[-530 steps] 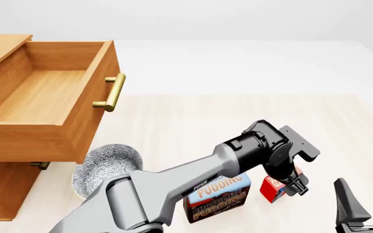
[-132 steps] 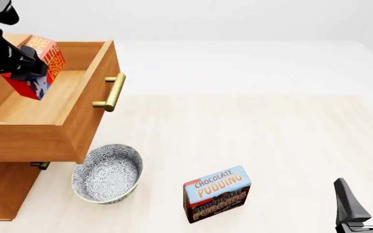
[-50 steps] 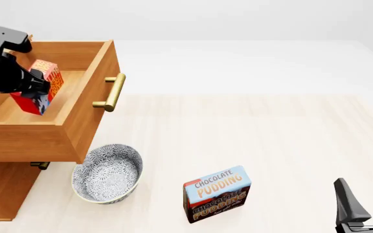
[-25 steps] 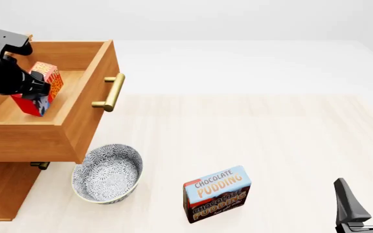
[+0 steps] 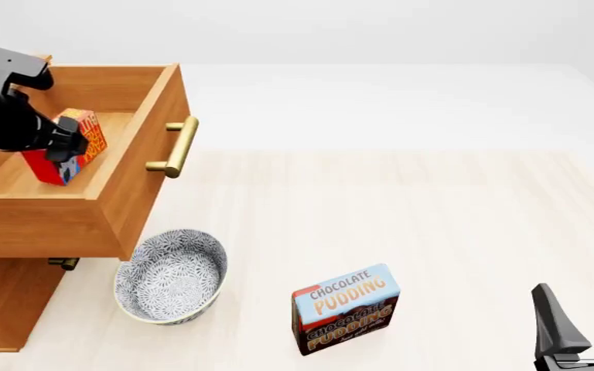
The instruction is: Put the butter at the back in the top drawer of the cabinet and close it.
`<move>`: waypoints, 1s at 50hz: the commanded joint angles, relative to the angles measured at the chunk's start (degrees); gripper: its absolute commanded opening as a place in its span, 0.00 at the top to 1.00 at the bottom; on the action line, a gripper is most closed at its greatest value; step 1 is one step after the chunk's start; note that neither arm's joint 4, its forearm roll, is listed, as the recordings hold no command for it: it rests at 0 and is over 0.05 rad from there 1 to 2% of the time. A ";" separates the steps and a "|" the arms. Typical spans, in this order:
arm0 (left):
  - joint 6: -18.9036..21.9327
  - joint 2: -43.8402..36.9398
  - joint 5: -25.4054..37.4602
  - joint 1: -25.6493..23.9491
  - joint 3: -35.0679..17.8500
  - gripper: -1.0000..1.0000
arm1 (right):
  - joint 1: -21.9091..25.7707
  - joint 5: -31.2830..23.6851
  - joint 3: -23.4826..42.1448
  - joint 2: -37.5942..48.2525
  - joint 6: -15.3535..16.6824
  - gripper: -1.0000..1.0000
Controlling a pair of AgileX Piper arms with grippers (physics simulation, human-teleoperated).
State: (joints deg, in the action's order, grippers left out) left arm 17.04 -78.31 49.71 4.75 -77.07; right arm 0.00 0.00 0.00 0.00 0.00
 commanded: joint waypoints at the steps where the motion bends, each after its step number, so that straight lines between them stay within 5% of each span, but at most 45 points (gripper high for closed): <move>1: -0.14 -0.46 0.32 -0.62 -0.72 0.00 | 0.00 0.00 0.00 0.00 0.00 0.00; 28: -5.97 2.03 11.37 -6.59 -16.17 0.00 | 0.00 0.00 0.00 0.00 0.00 0.00; 50: -11.63 2.85 13.64 -18.51 -24.49 0.00 | 0.00 0.00 0.00 0.00 0.00 0.00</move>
State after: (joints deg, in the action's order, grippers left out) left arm 7.51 -75.86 62.52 -9.09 -98.47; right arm 0.00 0.00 0.00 0.00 0.00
